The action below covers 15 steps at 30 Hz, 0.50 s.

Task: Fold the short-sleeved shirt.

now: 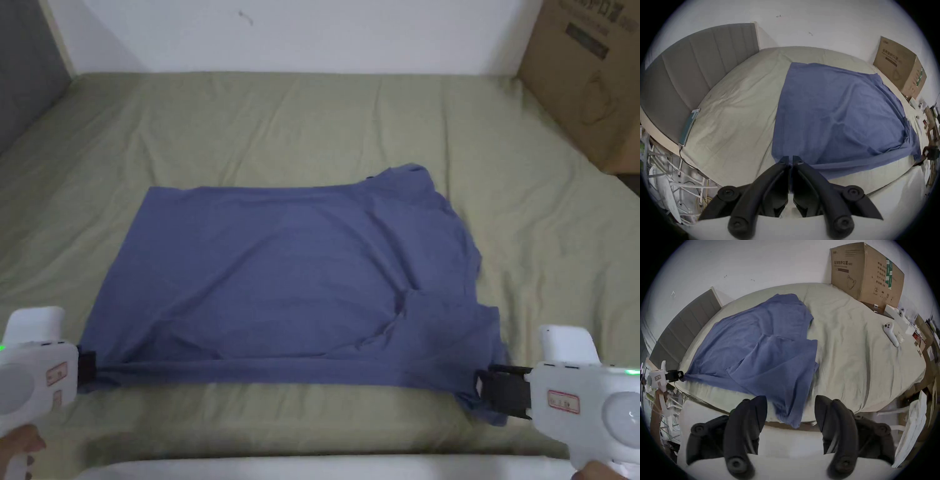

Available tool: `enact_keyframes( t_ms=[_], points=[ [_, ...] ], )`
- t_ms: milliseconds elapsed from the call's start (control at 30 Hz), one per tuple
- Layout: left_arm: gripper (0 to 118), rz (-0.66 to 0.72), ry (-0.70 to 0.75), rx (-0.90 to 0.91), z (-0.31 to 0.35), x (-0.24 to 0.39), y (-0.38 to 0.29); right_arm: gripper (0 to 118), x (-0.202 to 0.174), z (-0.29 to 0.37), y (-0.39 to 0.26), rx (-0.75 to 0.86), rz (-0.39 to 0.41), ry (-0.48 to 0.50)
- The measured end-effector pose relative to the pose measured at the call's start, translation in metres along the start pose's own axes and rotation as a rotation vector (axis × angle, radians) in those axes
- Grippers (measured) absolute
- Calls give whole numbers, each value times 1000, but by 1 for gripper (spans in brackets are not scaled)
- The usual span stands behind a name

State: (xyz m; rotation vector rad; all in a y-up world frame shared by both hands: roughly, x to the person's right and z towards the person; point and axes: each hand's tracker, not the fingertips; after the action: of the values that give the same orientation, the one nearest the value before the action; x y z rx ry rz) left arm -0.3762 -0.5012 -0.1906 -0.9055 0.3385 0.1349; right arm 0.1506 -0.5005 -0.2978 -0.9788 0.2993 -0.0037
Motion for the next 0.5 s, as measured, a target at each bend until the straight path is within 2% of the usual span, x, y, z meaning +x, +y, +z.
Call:
enact_keyframes(
  t_ms=[100,133,167,200,233,300,333,400,500],
  points=[
    [2,-2,-4,-12,1,1,1,64,3,-21,3,-68,-7,3],
    [2,-2,-4,-16,-1,-2,2,63,3,-29,0,-89,2,36],
    [2,-2,-3,-17,-2,-2,2,53,3,-35,-3,-104,10,41],
    [2,2,-3,-19,-1,-3,1,21,0,-41,-7,-140,46,19],
    [2,7,-5,-20,0,-4,0,0,-2,-45,-11,-138,57,-29],
    [2,17,-7,-23,2,-6,-1,0,-1,-38,-11,-114,21,3],
    [2,22,-8,-22,4,-7,-1,0,-2,-31,-8,-84,-24,9],
    [2,39,-14,-25,6,-11,3,0,0,-17,2,-68,-18,45],
    [2,93,-43,-23,14,-16,16,0,-2,3,26,-36,8,50]
  ],
)
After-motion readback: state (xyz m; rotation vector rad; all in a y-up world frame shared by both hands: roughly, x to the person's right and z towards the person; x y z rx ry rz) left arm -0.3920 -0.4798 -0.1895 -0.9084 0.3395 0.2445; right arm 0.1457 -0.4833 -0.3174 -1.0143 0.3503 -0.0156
